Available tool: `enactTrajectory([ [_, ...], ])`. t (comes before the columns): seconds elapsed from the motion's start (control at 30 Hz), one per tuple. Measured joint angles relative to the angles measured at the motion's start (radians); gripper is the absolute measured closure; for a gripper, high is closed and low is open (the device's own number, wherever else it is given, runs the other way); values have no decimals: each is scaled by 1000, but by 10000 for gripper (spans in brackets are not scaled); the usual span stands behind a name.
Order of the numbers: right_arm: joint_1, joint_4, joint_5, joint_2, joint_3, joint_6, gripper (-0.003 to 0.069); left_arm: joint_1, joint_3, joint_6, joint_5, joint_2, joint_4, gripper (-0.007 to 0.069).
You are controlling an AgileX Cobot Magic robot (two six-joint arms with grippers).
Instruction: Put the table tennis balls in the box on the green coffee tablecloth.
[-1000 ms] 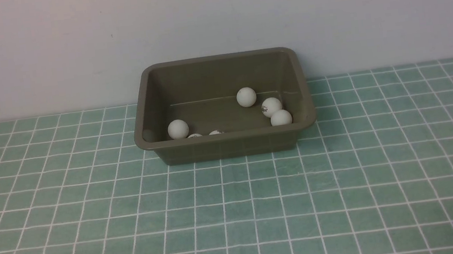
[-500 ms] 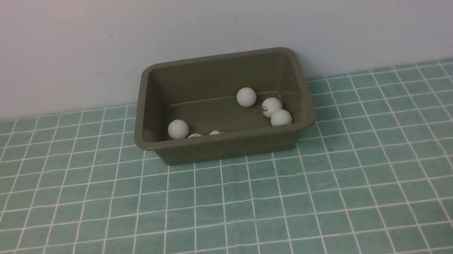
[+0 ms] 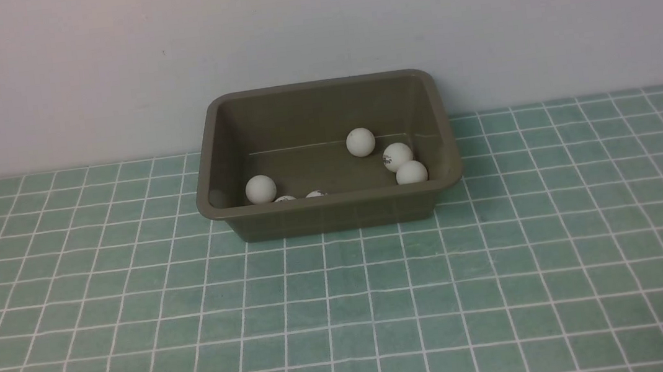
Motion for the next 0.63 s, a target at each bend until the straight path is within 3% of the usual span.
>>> enactTrajectory([
  [0.63,55,0,0,0,0,0,303,0,0,0,0,0,0,388],
])
